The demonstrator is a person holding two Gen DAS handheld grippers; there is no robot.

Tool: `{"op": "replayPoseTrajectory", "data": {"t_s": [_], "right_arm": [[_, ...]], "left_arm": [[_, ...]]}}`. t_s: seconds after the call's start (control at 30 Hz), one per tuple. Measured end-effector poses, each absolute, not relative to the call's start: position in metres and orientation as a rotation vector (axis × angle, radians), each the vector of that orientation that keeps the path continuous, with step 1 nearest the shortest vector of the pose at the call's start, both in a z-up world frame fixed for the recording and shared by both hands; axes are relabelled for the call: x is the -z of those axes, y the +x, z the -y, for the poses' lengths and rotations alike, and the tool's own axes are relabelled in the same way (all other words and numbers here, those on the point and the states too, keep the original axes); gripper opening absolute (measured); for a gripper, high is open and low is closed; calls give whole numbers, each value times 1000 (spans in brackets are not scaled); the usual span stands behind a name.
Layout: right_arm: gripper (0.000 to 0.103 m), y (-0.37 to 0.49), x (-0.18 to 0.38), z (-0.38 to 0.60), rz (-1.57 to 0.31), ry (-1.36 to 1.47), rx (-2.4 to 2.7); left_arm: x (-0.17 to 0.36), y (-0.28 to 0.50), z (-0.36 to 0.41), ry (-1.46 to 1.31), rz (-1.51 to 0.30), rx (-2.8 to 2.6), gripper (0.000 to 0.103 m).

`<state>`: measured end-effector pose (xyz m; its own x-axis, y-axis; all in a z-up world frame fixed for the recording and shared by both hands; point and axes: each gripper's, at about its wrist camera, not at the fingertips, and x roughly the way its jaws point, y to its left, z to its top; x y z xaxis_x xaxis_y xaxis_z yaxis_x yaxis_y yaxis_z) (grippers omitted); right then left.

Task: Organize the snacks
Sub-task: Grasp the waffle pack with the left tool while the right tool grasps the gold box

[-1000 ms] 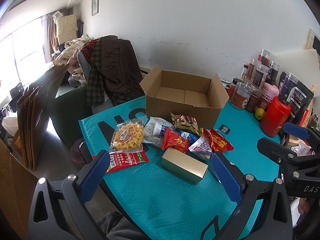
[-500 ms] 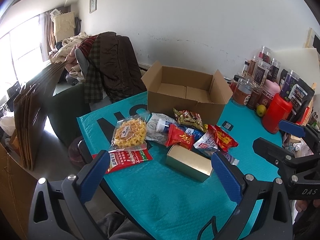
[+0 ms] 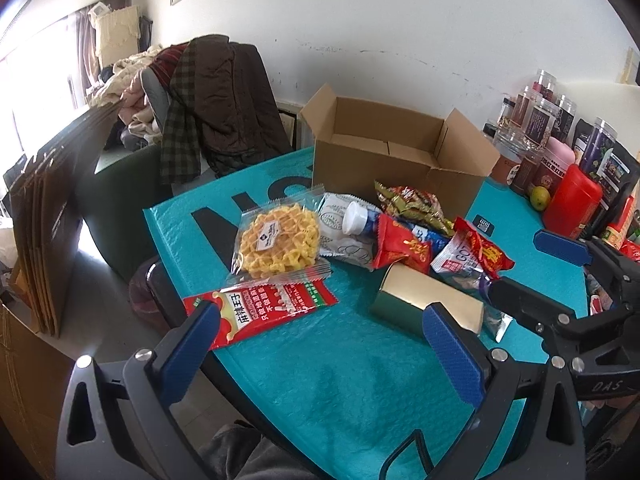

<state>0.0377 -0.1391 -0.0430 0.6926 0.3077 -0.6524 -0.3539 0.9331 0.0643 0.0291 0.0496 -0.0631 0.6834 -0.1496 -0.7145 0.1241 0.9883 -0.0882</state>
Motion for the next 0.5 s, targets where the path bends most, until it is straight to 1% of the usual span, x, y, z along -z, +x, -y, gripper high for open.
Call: {"op": "replayPoseTrajectory", "data": {"t_s": [0.07,0.13,0.23,0.37,0.5], "right_arm": [[94,42,51,137,-727,-60,-376],[89,46,59,133,-748,-63,-385],[83,51,69,125,-770,-91,-390],[79,58,82,113,-797,-136,-413],[72,66,93,104,-838,-164,-422]], "left_arm": [[71,34,-53,-35,-817,157,103],[78,39,-57,-35,-828,161,103],[87,45,-63,-39,-841,175,103],[98,53,-70,-47,-862,188,103],[108,61,-80,-51,-883,187,103]]}}
